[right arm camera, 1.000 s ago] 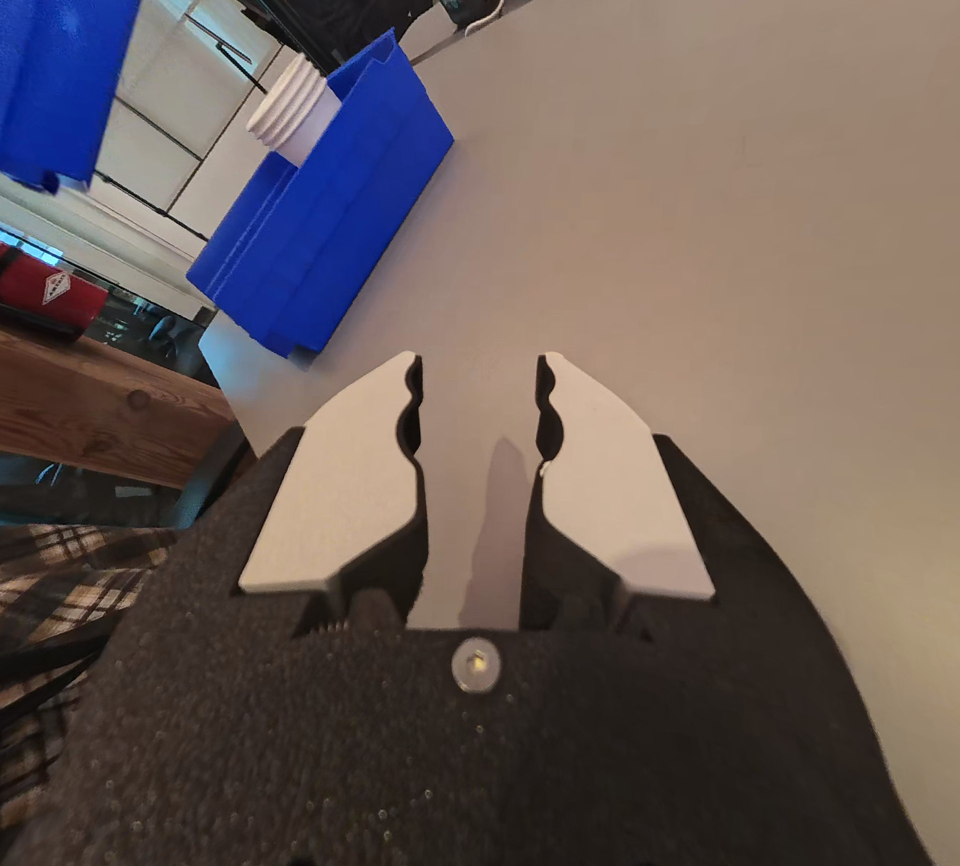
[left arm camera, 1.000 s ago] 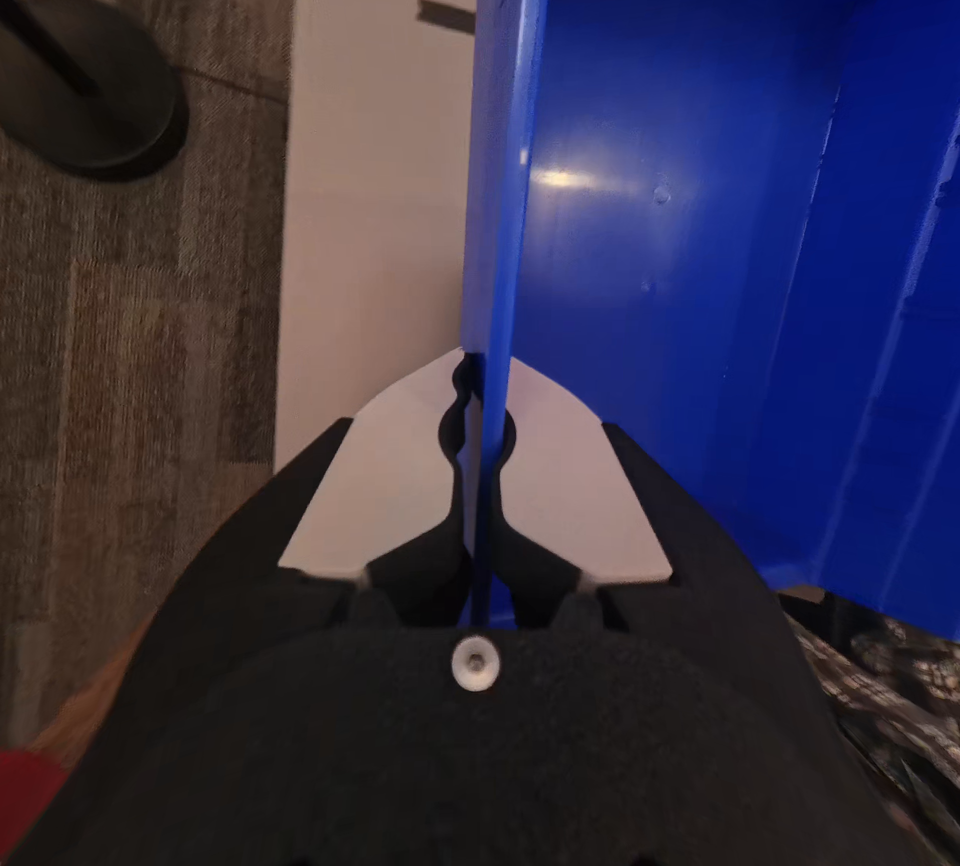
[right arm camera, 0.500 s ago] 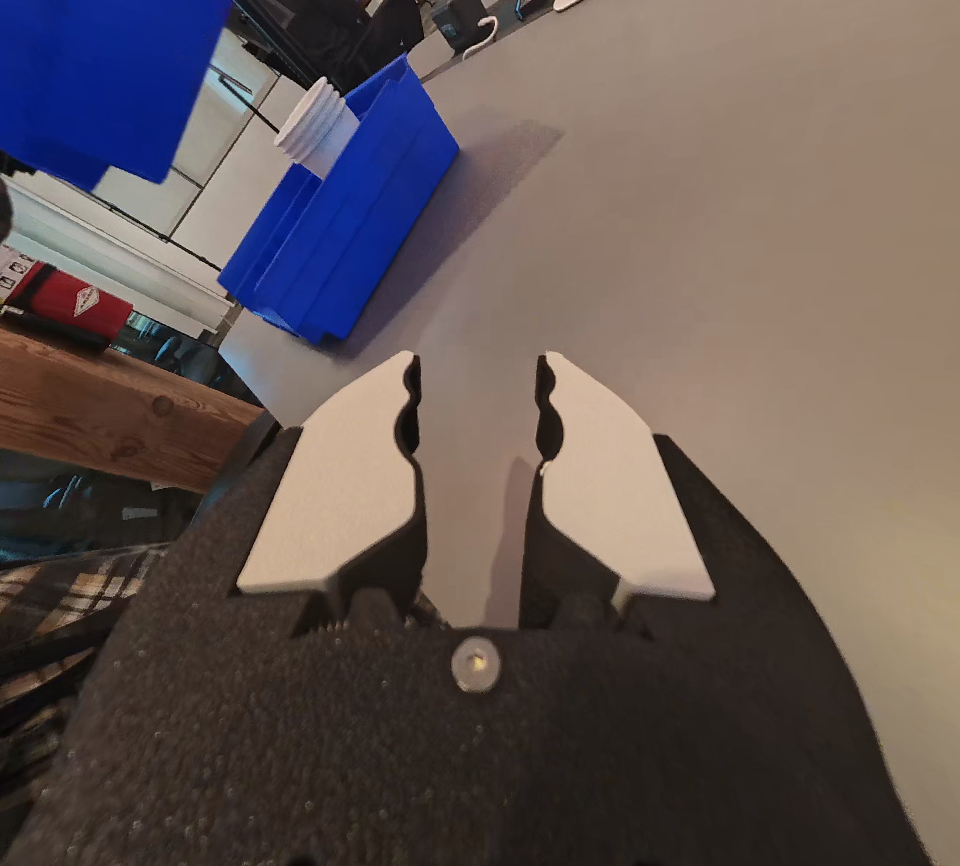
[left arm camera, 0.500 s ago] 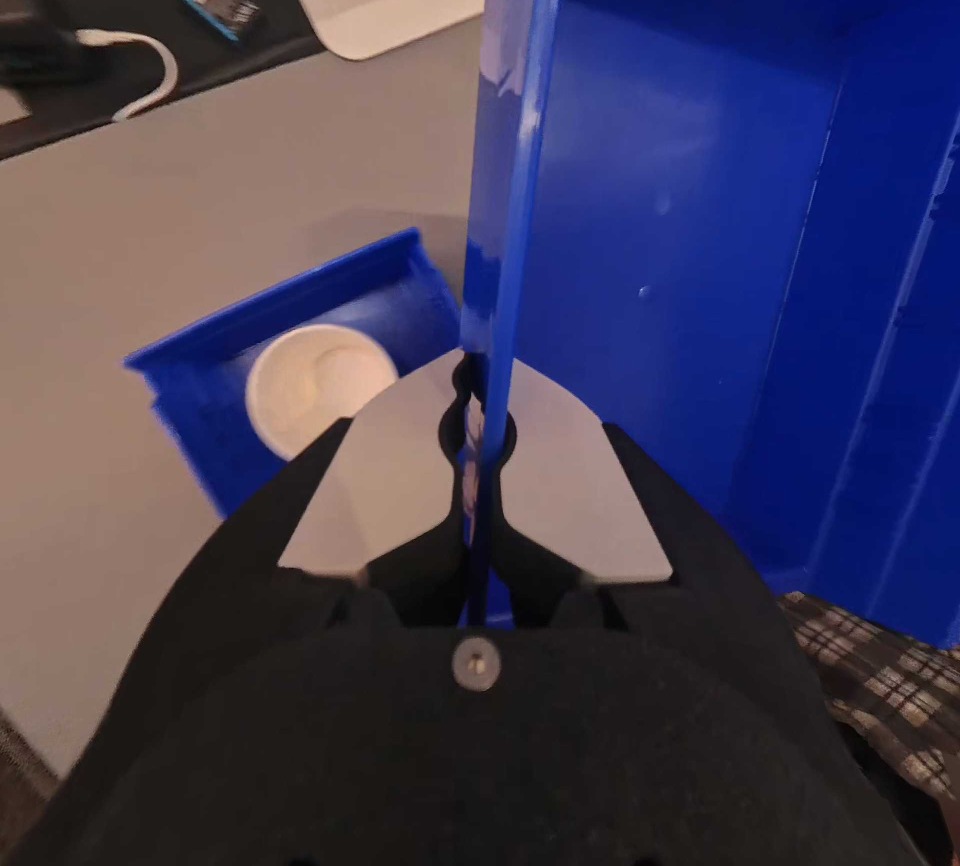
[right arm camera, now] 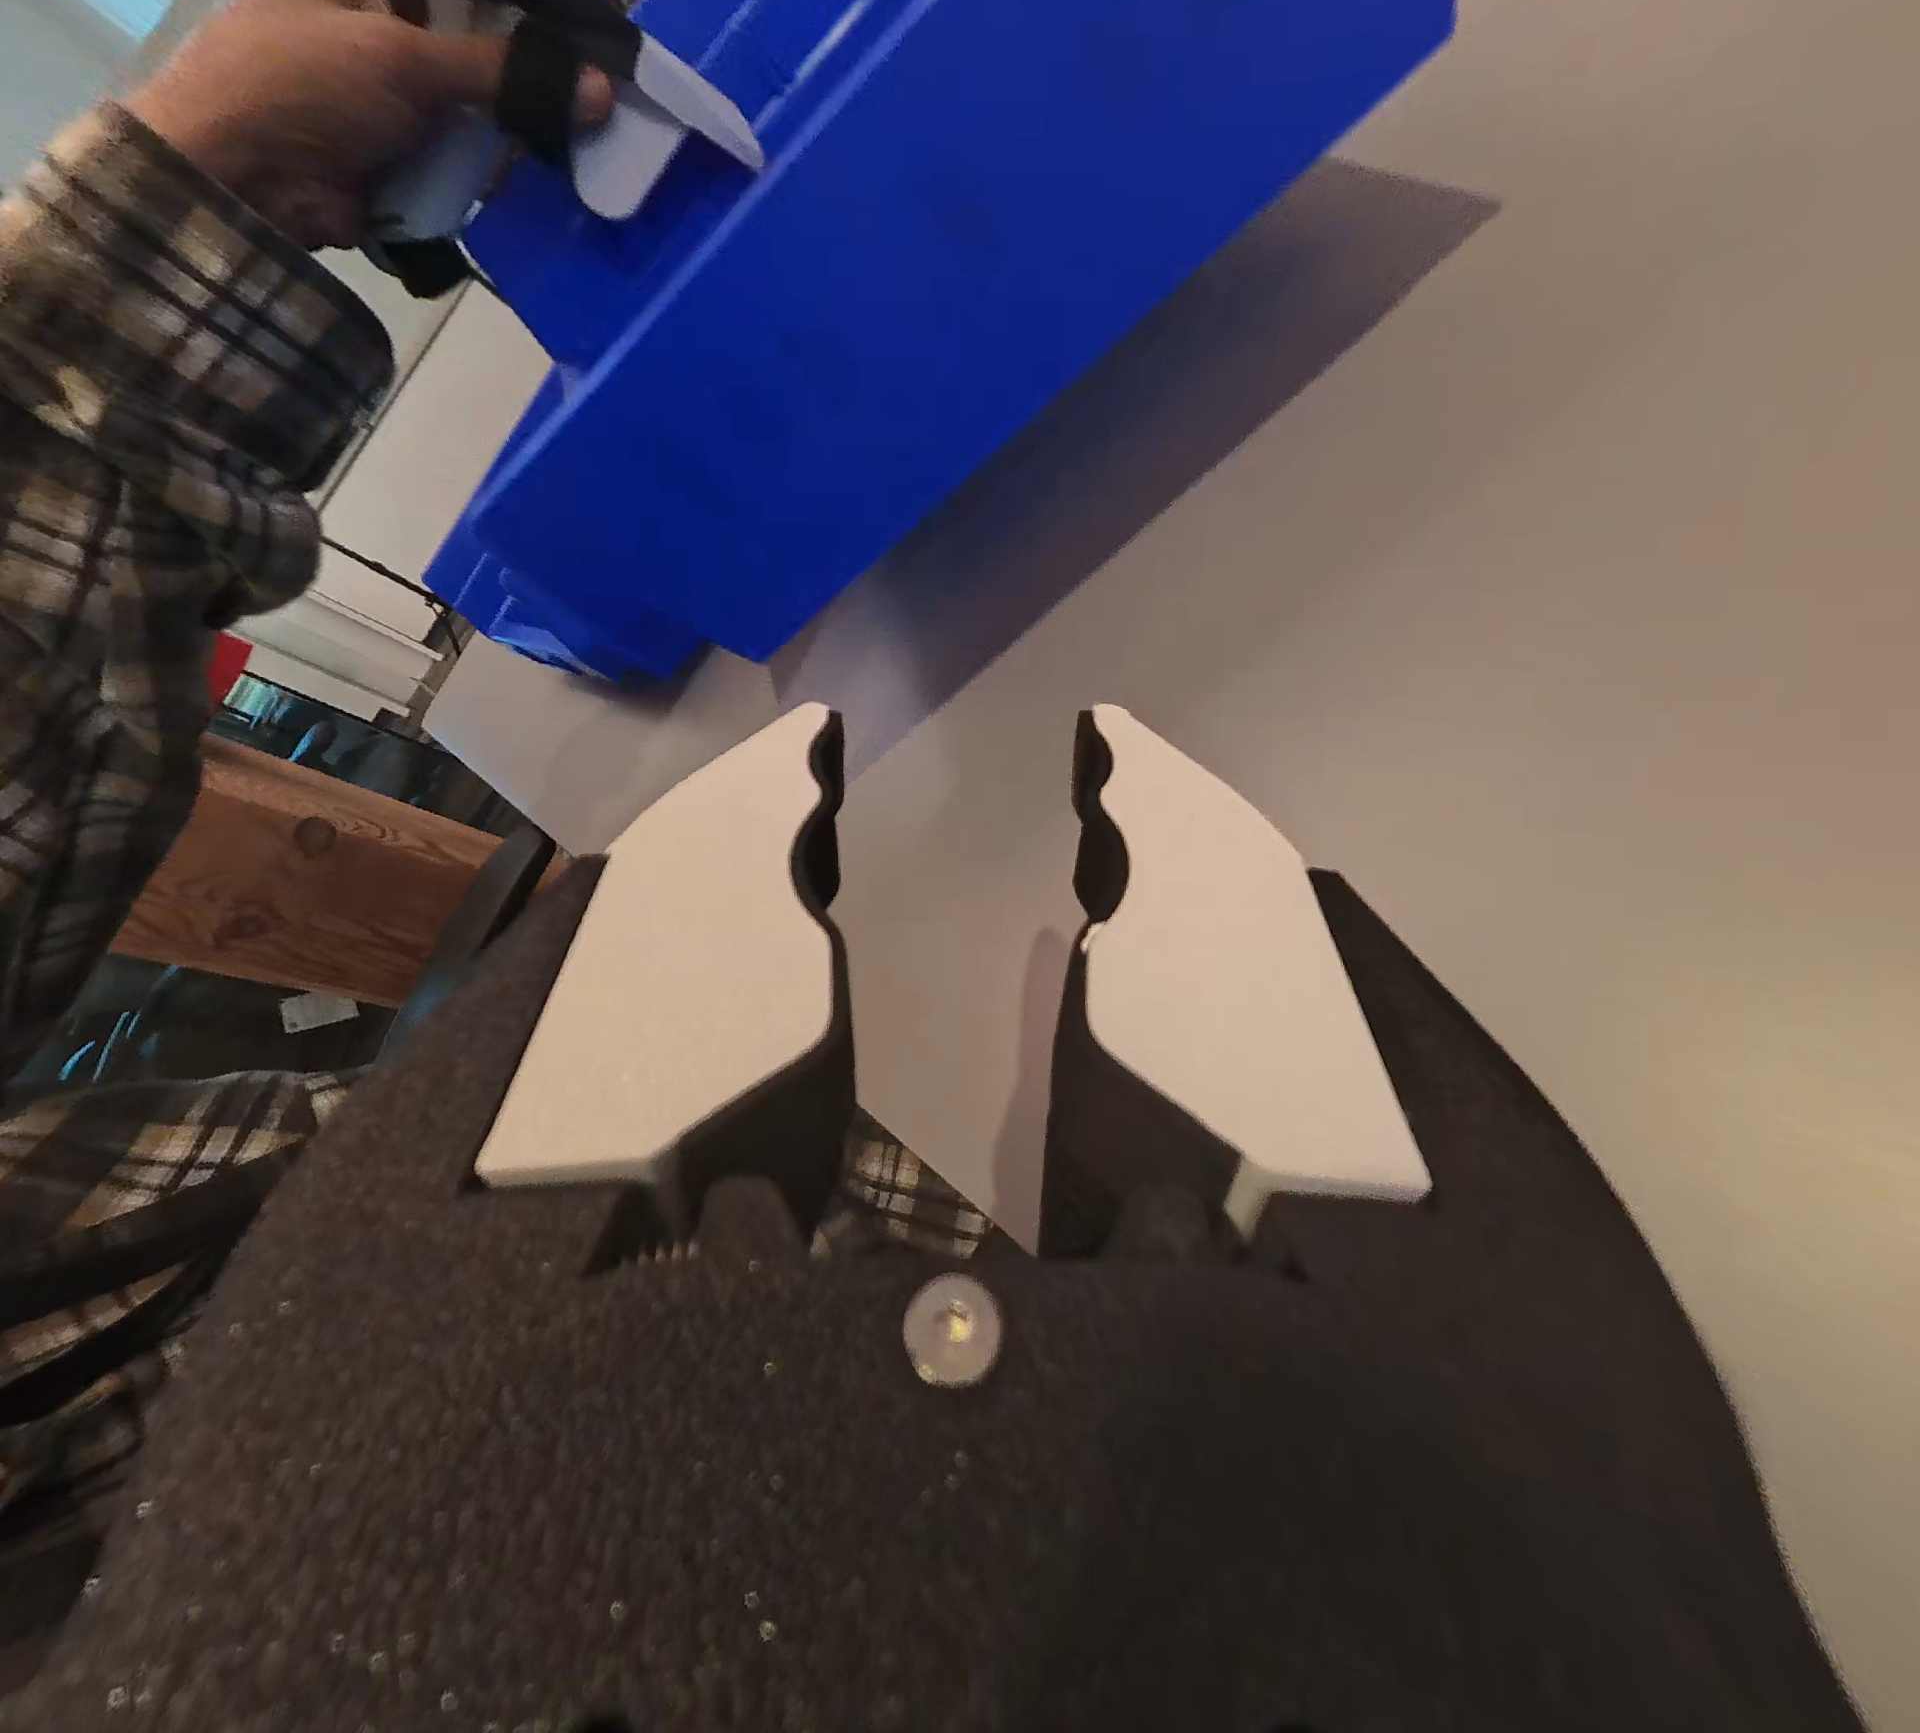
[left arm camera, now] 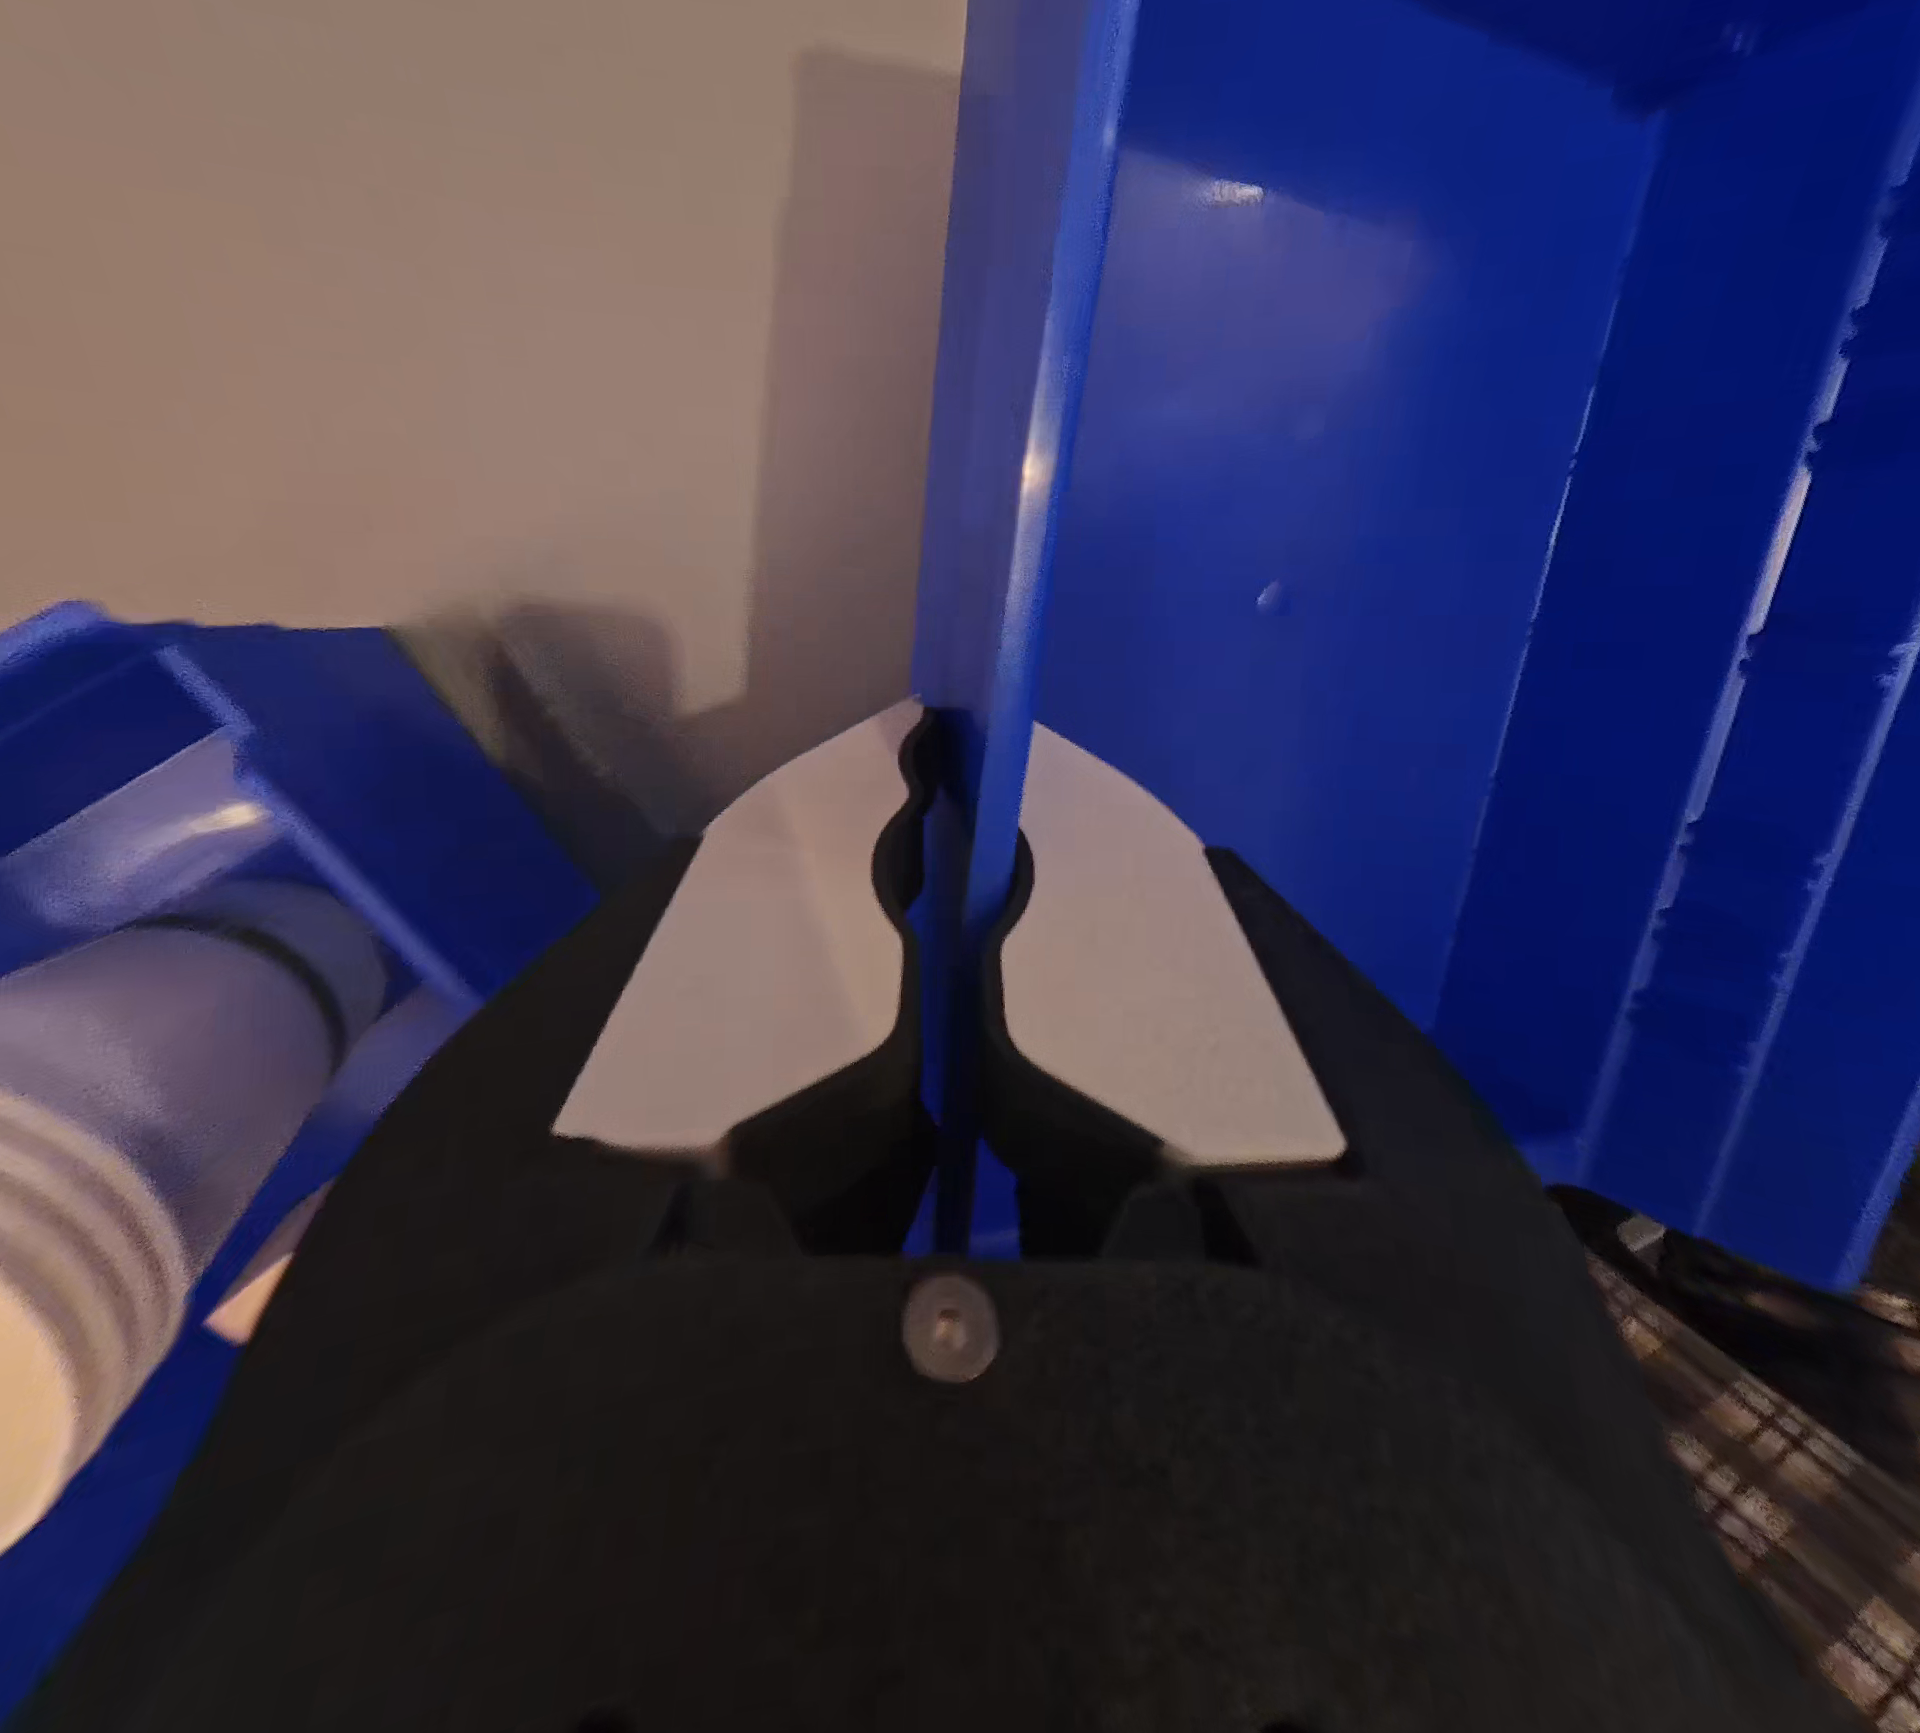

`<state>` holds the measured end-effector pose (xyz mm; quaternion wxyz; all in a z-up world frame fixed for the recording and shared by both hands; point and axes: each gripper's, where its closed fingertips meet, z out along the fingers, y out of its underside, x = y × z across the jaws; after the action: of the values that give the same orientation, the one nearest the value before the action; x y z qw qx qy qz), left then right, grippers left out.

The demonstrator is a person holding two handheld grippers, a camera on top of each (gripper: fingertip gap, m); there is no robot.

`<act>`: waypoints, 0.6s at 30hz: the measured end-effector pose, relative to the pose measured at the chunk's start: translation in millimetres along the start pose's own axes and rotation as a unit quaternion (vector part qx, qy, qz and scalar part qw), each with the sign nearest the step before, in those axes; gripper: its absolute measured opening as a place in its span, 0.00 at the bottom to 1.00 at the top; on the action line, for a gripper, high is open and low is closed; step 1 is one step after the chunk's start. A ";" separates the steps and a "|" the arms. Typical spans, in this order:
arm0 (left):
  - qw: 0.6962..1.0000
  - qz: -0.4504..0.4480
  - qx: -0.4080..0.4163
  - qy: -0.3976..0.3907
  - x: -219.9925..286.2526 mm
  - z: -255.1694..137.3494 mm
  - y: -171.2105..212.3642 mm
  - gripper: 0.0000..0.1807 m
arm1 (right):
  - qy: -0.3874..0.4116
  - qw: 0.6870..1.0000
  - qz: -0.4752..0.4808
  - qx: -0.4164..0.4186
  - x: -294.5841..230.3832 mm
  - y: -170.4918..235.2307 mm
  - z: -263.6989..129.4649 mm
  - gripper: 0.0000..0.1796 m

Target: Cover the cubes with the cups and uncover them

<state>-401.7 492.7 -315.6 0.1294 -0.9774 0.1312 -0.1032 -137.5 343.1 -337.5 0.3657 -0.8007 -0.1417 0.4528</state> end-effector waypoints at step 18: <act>0.984 -0.081 0.085 0.136 43.9 44.3 17.3 0.23 | 0.016 1.000 -0.016 -0.007 -3.1 -5.9 13.2 0.35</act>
<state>-353.7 474.1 -355.0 0.1839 -0.9471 0.0588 -0.2564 -149.6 351.5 -335.7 0.3693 -0.8079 -0.1522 0.4333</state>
